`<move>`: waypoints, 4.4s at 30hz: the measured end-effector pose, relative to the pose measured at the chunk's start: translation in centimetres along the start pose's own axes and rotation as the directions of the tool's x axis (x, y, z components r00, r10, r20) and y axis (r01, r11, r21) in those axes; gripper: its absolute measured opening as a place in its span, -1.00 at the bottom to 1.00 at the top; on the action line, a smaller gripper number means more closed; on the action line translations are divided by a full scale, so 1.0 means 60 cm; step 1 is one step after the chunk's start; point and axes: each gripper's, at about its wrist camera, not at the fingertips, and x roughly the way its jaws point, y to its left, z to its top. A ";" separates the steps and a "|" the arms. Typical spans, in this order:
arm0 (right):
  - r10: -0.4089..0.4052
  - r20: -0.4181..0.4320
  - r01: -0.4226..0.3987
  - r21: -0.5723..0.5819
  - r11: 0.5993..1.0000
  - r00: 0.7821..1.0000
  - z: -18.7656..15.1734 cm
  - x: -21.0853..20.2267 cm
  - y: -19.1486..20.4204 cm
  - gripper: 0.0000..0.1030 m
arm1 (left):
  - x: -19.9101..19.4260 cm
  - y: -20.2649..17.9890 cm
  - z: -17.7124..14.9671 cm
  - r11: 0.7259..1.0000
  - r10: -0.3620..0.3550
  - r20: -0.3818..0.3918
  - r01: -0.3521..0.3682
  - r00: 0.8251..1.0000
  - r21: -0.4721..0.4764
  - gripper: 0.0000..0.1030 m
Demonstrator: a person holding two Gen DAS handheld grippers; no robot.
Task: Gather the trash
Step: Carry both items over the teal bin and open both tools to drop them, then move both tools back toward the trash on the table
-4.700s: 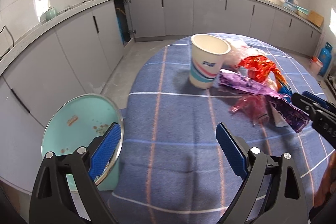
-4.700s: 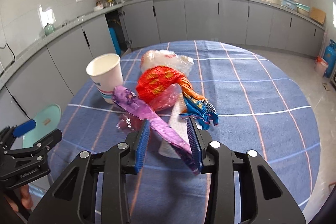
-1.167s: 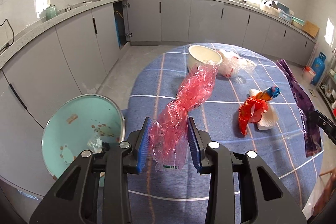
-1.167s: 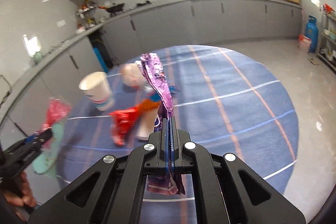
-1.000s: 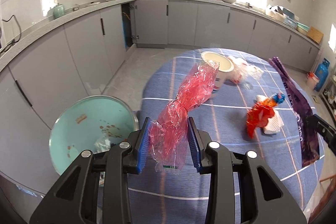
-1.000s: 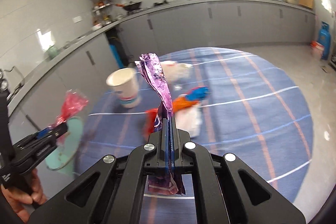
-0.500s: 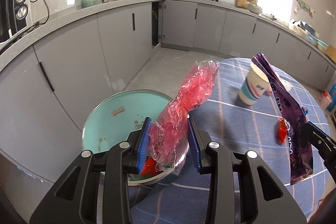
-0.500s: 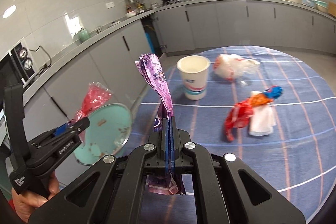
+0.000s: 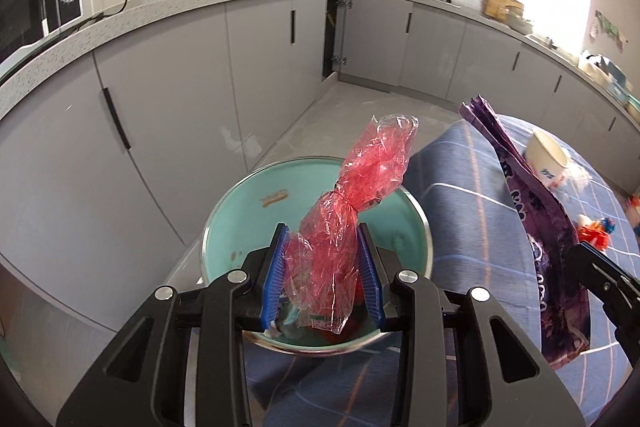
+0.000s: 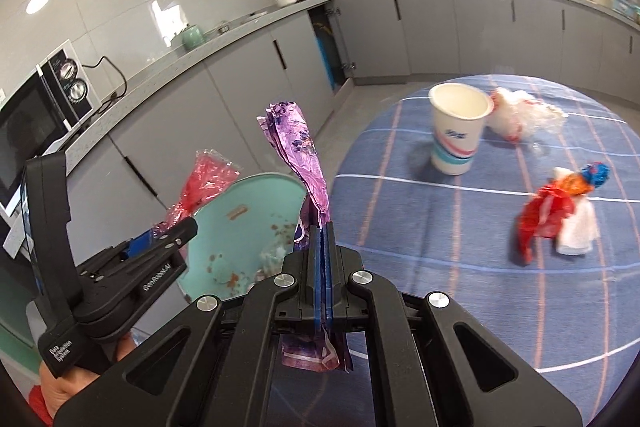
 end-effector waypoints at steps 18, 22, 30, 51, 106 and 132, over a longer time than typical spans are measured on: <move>0.046 -0.110 -0.049 -0.022 0.999 0.993 0.015 0.108 0.073 -0.95 | 0.081 0.052 0.013 0.997 0.058 -0.096 -0.063 0.994 -0.048 -0.33; 0.045 -0.133 -0.047 -0.018 0.999 0.990 0.012 0.129 0.073 -0.95 | 0.100 0.054 0.015 0.996 0.073 -0.119 -0.079 0.990 -0.047 -0.33; 0.049 -0.180 -0.049 0.008 0.999 0.982 0.008 0.171 0.072 -0.95 | 0.137 0.060 0.009 0.992 0.092 -0.173 -0.105 0.981 -0.064 -0.33; 0.098 -0.162 -0.093 0.035 0.995 0.982 0.013 0.188 0.054 -0.51 | 0.175 0.074 0.000 0.988 0.111 -0.221 -0.132 0.969 -0.081 -0.19; -0.052 -0.013 0.053 0.115 0.992 0.999 0.022 0.073 -0.075 -0.33 | 0.079 -0.018 0.018 0.997 0.079 -0.044 -0.078 0.996 0.020 0.76; -0.323 0.009 0.294 0.391 0.872 0.946 -0.064 -0.088 -0.363 -0.33 | 0.041 -0.325 -0.024 0.909 -0.282 -0.114 0.303 0.953 0.287 0.58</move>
